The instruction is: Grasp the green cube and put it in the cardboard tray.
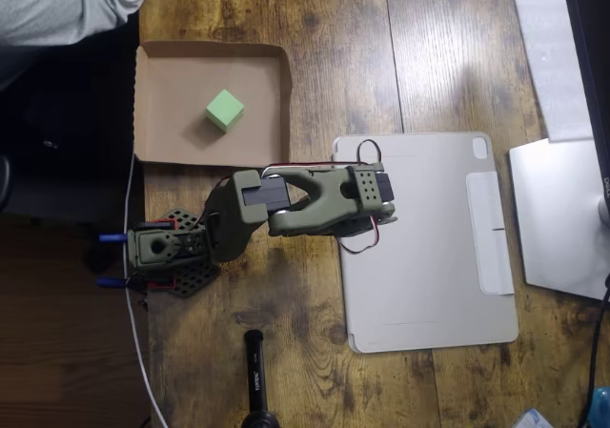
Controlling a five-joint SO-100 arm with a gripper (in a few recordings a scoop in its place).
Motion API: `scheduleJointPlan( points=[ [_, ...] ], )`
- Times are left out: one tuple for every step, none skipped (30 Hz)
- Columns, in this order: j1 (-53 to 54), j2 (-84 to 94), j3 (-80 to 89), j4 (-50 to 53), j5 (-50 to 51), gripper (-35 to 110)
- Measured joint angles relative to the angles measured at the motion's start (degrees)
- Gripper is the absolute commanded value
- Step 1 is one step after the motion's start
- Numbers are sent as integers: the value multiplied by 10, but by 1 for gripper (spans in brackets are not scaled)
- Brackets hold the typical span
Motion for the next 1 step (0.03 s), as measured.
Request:
scheduleJointPlan(
  points=[
    [0, 0, 0, 0, 0, 6]
  ],
)
